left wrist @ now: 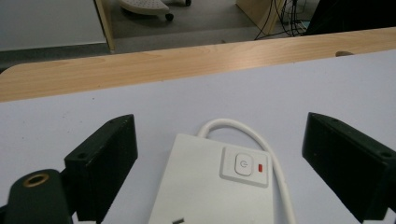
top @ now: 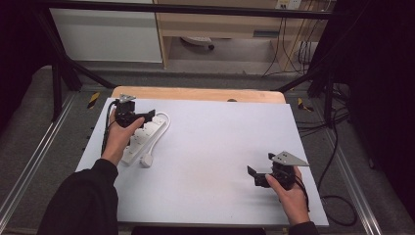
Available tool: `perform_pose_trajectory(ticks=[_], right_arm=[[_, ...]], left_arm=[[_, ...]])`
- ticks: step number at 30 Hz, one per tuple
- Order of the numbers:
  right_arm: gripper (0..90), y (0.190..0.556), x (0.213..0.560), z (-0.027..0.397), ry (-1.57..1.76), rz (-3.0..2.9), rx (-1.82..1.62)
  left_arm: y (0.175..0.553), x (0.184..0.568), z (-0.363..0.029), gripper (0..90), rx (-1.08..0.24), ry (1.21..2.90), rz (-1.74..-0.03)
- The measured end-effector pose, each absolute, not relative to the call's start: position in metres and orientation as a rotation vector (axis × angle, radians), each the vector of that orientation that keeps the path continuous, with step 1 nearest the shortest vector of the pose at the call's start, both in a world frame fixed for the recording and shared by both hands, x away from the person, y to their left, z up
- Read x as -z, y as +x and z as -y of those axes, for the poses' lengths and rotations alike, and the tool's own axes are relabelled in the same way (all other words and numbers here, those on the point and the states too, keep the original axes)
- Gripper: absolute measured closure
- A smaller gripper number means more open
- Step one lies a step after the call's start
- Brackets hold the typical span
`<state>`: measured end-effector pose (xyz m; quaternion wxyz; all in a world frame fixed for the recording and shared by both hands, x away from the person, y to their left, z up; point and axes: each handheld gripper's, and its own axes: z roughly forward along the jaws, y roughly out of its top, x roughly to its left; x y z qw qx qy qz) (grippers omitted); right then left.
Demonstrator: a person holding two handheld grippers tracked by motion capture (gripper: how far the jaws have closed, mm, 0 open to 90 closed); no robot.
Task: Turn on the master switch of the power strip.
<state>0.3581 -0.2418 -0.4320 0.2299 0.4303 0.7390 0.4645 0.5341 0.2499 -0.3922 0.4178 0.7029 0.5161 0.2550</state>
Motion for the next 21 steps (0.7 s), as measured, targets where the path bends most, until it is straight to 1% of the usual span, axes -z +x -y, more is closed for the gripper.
perform_pose_trajectory(ticks=[14, 21], right_arm=[[2.8, 0.358, 0.432, 0.241, 1.173, -2.045, -1.283], [2.9, 0.358, 0.433, 0.241, 1.164, -2.051, -1.283]], left_arm=[[0.538, 0.400, -0.241, 11.4, -0.634, 1.817, -1.281], [0.538, 0.401, -0.237, 21.6, -0.627, 1.824, -1.269]])
